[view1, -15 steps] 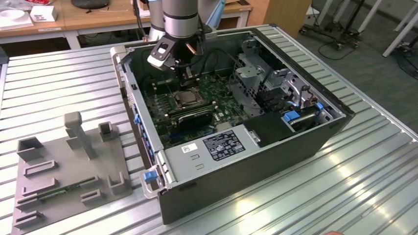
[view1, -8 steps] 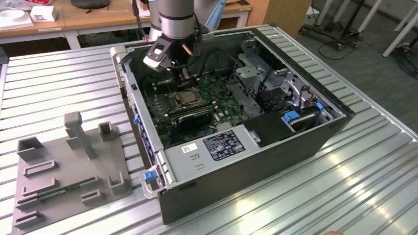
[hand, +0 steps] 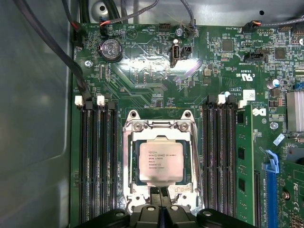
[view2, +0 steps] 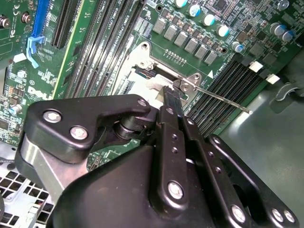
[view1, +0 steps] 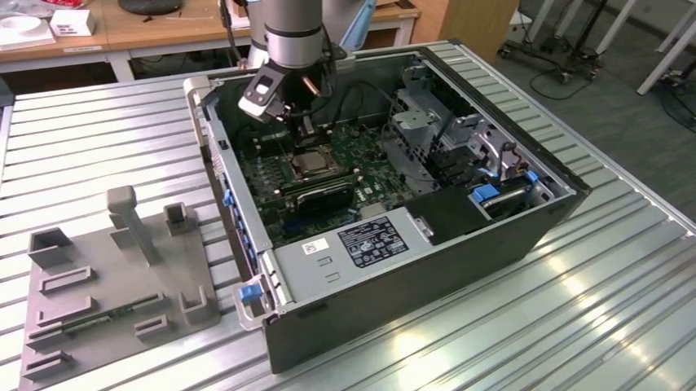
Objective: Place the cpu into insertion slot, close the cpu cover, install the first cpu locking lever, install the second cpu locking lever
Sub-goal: 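Close the cpu cover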
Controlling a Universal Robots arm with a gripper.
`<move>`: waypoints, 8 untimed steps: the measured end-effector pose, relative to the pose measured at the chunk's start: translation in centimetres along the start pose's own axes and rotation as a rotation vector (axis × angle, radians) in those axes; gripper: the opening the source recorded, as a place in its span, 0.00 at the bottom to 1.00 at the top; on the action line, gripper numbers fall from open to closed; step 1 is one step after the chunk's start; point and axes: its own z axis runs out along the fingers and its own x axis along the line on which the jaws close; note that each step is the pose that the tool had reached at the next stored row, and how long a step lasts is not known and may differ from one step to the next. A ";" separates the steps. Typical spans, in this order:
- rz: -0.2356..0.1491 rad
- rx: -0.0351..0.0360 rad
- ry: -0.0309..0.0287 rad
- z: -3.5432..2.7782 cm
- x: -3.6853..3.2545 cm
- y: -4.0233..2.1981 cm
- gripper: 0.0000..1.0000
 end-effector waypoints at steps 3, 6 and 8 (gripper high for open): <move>0.000 0.0000 0.0001 0.07 0.00 -0.01 0.11; 0.000 -0.0005 0.0003 0.08 0.00 -0.11 0.11; 0.000 -0.0005 0.0001 0.14 0.00 -0.13 0.11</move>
